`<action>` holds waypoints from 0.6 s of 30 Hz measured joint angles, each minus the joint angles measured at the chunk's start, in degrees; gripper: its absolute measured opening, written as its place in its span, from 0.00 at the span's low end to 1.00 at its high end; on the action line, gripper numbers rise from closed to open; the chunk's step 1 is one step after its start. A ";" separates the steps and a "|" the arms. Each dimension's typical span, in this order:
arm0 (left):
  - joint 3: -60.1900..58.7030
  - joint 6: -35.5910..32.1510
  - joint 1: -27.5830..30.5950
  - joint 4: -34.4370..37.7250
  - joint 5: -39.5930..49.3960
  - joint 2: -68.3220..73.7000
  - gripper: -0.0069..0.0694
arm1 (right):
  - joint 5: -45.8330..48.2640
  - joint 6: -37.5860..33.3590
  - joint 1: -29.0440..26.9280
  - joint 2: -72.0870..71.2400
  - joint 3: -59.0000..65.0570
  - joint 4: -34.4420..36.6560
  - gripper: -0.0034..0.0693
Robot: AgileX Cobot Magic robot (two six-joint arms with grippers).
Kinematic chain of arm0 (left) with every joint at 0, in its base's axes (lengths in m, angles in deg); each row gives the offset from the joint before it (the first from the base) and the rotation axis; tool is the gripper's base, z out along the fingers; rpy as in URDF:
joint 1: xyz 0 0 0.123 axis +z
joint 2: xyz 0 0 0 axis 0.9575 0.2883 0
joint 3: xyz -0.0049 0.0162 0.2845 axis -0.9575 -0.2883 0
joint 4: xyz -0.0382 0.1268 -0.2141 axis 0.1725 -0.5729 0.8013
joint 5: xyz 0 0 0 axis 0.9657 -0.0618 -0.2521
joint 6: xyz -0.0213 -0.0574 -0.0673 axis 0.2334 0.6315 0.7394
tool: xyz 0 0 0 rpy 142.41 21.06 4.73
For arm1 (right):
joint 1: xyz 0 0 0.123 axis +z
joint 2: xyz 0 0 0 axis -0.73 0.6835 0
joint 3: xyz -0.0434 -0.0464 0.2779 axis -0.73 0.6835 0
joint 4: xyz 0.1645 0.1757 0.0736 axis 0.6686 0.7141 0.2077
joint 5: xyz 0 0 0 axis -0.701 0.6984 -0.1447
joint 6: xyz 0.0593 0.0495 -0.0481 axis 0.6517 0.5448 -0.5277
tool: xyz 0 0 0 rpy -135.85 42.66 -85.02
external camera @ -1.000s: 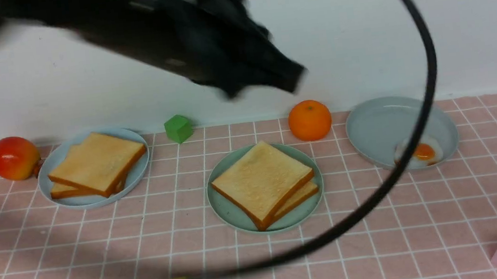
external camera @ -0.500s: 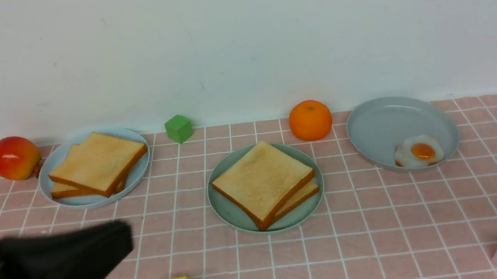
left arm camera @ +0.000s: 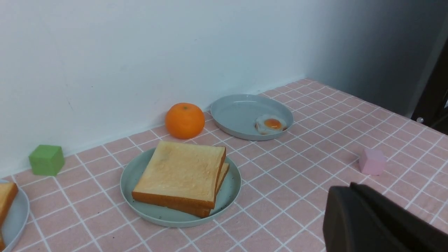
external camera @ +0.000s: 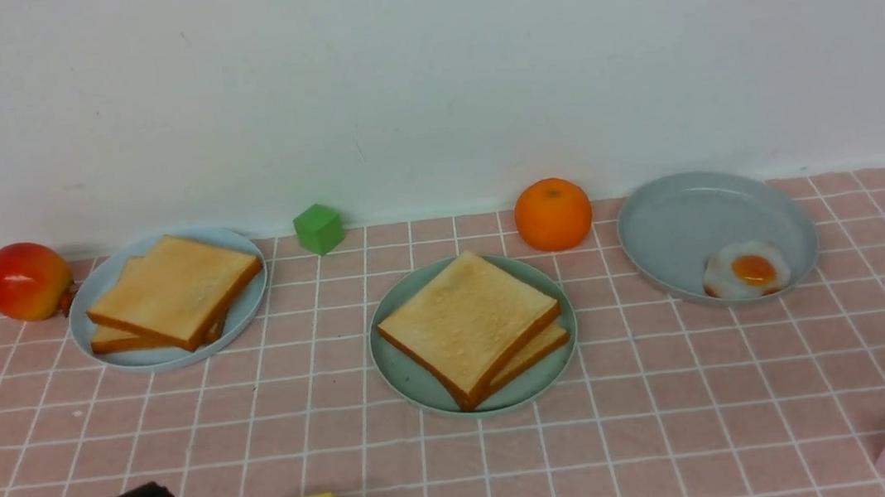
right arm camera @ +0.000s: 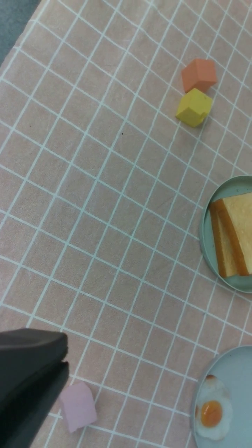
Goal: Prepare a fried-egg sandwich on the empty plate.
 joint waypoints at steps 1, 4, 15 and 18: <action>0.00 0.00 0.00 0.00 0.00 0.00 0.07 | 0.05 0.00 -0.07 -0.24 0.00 -0.07 0.15; 0.00 0.00 0.00 0.00 0.00 0.00 0.07 | -0.12 -0.04 -2.03 -1.42 0.33 0.35 0.15; 0.00 0.00 0.00 0.00 0.00 0.00 0.07 | -0.88 -0.25 -23.97 -14.85 10.50 -3.47 0.17; 0.00 0.00 0.00 0.00 -0.06 0.00 0.07 | -9.98 -0.31 -28.96 -19.02 14.49 -2.51 0.17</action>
